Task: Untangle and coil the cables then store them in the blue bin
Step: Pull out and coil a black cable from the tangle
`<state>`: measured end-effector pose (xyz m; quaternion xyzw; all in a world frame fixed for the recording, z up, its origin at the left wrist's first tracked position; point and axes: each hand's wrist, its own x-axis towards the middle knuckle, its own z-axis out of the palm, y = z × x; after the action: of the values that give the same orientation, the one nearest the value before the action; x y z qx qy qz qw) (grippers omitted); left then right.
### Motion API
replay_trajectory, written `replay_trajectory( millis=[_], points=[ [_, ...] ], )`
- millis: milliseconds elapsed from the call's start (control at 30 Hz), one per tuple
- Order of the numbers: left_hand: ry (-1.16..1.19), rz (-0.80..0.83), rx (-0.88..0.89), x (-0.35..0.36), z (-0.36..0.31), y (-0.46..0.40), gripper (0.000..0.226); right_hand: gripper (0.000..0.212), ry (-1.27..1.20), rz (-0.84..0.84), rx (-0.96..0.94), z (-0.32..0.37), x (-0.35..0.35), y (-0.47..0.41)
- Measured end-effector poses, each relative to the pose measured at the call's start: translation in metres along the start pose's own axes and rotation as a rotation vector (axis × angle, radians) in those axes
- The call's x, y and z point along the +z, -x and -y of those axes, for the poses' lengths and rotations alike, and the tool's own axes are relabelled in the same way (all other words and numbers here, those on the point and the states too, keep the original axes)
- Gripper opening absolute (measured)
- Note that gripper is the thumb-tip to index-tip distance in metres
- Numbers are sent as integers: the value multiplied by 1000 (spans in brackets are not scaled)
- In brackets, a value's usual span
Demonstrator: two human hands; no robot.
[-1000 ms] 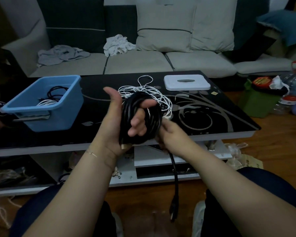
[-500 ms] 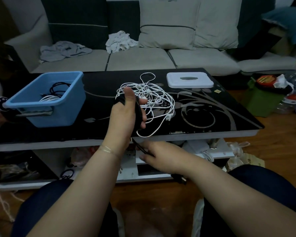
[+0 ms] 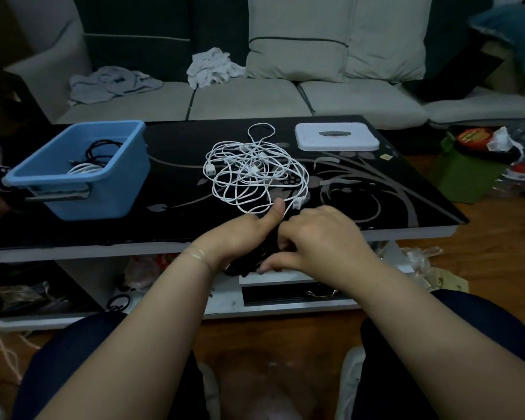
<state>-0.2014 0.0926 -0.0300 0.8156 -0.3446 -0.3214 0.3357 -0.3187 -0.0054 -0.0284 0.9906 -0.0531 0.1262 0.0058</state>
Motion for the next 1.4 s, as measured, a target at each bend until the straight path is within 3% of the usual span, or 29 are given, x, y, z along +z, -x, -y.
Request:
replay_trajectory(
  millis=[167, 267, 334, 401, 568, 868, 935, 1035, 1169, 1402],
  points=[
    [274, 310, 28, -2, -3, 10, 90, 71, -104, -49, 158, -5, -8, 6],
    [393, 440, 77, -1, -3, 10, 103, 86, -145, -59, 129, -7, -7, 5],
    [429, 522, 96, 1, -4, 11, 112, 82, -241, -59, 86, -8, -4, 3],
    [493, 548, 107, 4, -6, 12, 104, 69, -457, -54, 108, -9, -1, 3],
    [584, 484, 79, 7, -12, 12, 95, 53, -707, -117, 171, -17, 3, -5],
    [651, 374, -18, -1, -48, -13, 96, 77, -731, -337, 76, -51, -3, -54],
    [626, 326, -36, -3, -52, -21, 91, 75, -765, -372, 123, -56, 1, -60],
    [549, 247, -21, -6, -54, -35, 88, 52, -743, -419, 186, -66, 9, -67],
    [355, 82, 75, -16, -48, -48, 84, 65, -640, -445, 270, -79, 15, -76],
    [521, -86, 298, -18, -36, -67, 34, 57, -631, -438, 481, -87, 18, -102]
  ],
)
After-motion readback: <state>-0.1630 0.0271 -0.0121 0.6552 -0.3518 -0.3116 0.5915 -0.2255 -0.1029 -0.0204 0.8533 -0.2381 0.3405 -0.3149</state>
